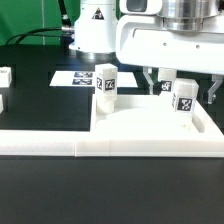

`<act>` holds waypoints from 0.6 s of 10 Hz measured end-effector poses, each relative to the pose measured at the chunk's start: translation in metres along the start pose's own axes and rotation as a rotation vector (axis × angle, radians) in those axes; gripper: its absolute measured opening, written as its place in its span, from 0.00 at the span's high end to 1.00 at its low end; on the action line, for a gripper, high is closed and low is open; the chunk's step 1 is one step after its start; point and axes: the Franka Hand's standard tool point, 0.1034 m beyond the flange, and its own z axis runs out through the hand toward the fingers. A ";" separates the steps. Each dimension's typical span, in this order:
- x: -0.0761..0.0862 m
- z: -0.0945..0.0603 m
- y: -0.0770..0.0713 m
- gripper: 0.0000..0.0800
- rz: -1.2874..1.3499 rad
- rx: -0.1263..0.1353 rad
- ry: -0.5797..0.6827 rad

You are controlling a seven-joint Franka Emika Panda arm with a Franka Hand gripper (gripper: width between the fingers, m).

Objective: Assemble square table

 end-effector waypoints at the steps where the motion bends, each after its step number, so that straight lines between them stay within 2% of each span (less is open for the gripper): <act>1: 0.000 -0.001 -0.002 0.19 -0.083 -0.005 0.007; 2: 0.002 -0.001 -0.003 0.19 -0.179 -0.004 0.021; 3: 0.002 -0.001 -0.003 0.19 -0.154 -0.003 0.020; 4: 0.002 -0.001 -0.003 0.36 -0.154 -0.003 0.020; 5: 0.002 -0.001 -0.003 0.36 -0.127 -0.002 0.020; 6: 0.002 -0.001 -0.003 0.54 -0.045 0.000 0.019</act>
Offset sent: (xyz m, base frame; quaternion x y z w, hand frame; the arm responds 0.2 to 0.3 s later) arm 0.0000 0.0000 0.0000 0.0000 0.0000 0.0000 1.0000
